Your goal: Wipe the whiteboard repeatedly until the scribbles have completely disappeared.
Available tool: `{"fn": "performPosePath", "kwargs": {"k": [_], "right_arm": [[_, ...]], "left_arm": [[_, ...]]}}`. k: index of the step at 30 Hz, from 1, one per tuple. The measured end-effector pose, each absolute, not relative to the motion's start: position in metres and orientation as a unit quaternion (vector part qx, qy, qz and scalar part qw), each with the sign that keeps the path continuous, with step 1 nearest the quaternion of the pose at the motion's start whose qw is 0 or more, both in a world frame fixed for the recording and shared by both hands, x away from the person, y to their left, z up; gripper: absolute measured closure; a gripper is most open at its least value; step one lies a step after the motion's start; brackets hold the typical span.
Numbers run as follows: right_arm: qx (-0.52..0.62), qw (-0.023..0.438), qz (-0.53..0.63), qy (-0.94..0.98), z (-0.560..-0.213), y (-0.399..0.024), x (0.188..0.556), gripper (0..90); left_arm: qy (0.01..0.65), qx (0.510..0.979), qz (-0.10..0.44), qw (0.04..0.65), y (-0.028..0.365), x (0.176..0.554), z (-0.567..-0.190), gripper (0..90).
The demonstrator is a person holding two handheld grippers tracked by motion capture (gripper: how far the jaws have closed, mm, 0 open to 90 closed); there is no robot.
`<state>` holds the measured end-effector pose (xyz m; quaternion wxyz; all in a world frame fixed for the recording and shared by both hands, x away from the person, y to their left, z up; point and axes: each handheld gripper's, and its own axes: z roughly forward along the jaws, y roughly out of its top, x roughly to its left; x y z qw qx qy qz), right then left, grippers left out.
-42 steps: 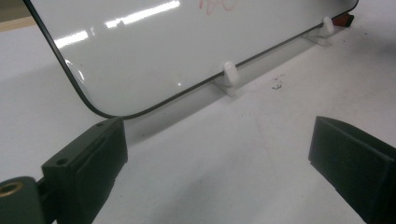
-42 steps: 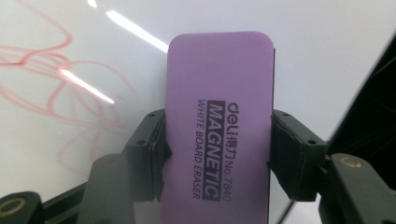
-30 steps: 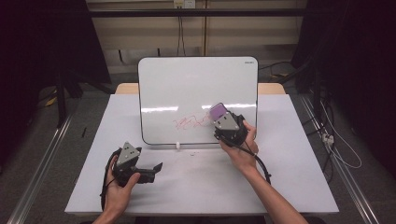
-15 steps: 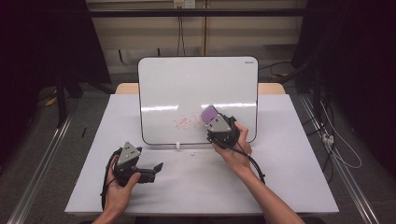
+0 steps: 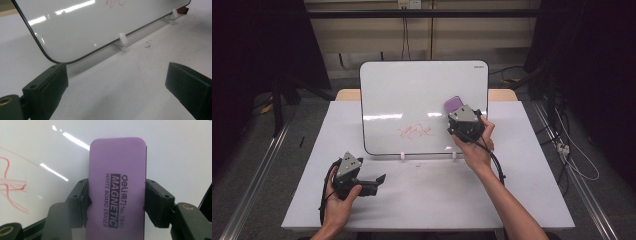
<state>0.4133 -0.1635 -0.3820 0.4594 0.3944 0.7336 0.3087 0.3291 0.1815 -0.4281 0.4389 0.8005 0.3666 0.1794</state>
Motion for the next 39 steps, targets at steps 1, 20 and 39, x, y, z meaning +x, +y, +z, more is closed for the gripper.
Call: {"fn": "performPosePath", "kwargs": {"k": [1, 20, 39], "right_arm": [[0.389, 0.46, 0.309, 0.736, -0.383, -0.16, 0.413, 41.8], [0.321, 0.439, 0.311, 0.78, -0.409, -0.088, 0.396, 41.8], [0.354, 0.443, 0.327, 0.756, -0.388, -0.107, 0.415, 41.7]], "left_arm": [[0.366, 0.8, 0.18, 0.44, 0.181, 0.329, -0.428, 4.4], [0.363, 0.8, 0.18, 0.442, 0.182, 0.328, -0.427, 4.4], [0.367, 0.798, 0.18, 0.442, 0.184, 0.328, -0.427, 4.4]]}}
